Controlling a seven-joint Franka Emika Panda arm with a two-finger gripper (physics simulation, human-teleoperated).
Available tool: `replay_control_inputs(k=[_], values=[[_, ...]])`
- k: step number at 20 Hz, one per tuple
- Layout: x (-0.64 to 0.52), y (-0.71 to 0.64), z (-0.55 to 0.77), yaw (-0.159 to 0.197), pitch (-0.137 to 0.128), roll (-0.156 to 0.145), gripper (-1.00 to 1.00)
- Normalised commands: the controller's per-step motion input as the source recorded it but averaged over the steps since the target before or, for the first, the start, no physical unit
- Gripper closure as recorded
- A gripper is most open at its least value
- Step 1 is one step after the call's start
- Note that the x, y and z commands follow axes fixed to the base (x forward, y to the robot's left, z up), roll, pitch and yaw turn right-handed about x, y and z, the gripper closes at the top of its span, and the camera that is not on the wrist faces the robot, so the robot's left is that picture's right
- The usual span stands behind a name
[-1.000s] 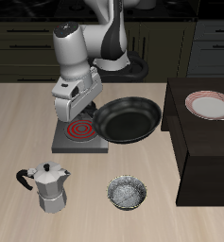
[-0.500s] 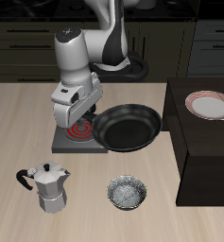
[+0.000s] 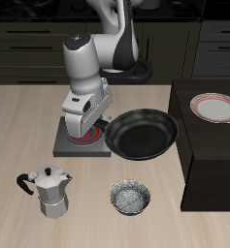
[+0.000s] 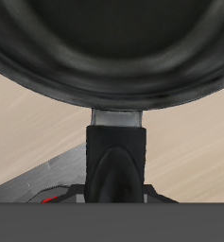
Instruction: Place the frypan on the top layer of the shelf
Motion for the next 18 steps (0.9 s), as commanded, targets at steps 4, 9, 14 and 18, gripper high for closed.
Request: replay_control_inputs(k=[4,9,14,18], values=[[0.10,0.27,-0.01,0.026,0.011,0.032,1.00],[0.06,0.15,0.01,-0.001,0.005,0.018,1.00],[0.01,0.17,-0.05,0.000,0.009,0.024,1.00],[-0.03,0.23,0.05,-0.005,0.012,0.032,1.00]])
